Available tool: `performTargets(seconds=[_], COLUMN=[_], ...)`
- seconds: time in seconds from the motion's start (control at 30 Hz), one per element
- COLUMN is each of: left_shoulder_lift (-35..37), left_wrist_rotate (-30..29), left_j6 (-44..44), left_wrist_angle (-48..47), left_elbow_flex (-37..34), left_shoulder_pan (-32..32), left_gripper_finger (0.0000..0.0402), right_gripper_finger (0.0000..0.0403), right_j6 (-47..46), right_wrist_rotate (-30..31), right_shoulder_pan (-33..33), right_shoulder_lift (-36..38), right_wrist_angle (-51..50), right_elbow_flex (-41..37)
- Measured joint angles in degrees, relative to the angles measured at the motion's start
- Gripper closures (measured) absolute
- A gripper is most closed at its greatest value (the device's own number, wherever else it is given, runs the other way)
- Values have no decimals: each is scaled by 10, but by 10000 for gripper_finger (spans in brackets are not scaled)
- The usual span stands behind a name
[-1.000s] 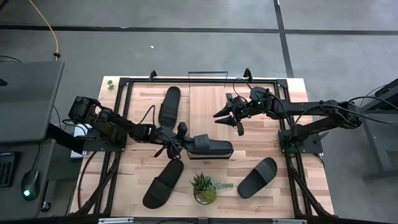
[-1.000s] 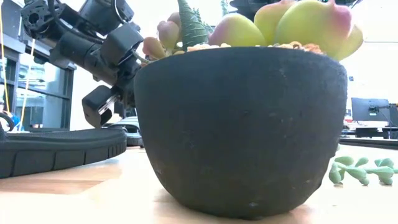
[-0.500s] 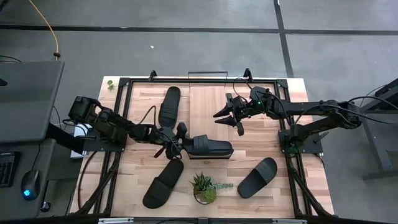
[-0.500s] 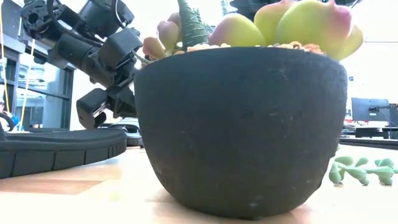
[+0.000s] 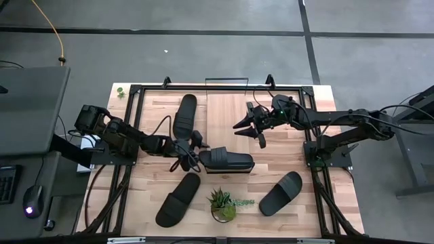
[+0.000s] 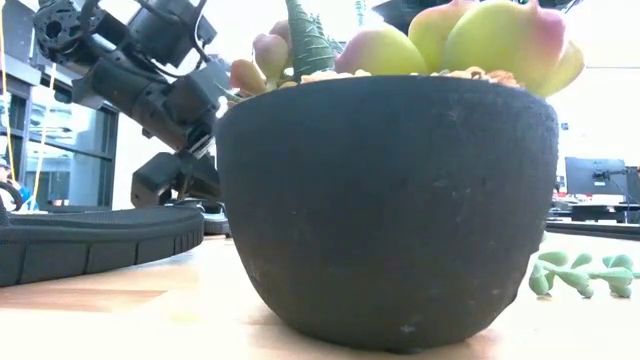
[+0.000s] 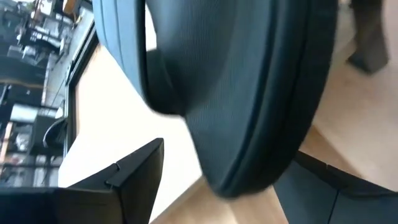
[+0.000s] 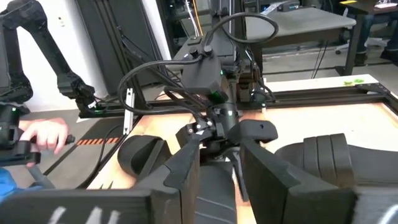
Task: Pick and place slides into the shelf
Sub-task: Put the top right black slide on the shelf
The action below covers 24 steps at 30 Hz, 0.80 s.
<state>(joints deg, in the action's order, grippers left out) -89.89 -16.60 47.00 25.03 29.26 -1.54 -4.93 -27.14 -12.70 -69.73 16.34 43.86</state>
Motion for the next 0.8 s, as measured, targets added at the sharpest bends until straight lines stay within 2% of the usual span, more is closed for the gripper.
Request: performTargets(seconds=[0.33, 0.63, 0.8], left_shoulder_lift=[11, 107, 167], left_wrist_rotate=[-75, -86, -86], left_j6=[-15, -72, -127], left_wrist_angle=[-69, -119, -124], left_elbow_flex=[0, 0, 0], left_shoulder_pan=[0, 0, 0], left_gripper_finger=[156, 172, 179], right_gripper_finger=[295, 295, 295], right_j6=[-11, 23, 24], right_wrist_rotate=[1, 4, 50], right_shoulder_pan=[0, 18, 46], right_shoulder_lift=[0, -1, -8], right_wrist_angle=[-41, -99, -104], right_elbow_flex=[0, 0, 0])
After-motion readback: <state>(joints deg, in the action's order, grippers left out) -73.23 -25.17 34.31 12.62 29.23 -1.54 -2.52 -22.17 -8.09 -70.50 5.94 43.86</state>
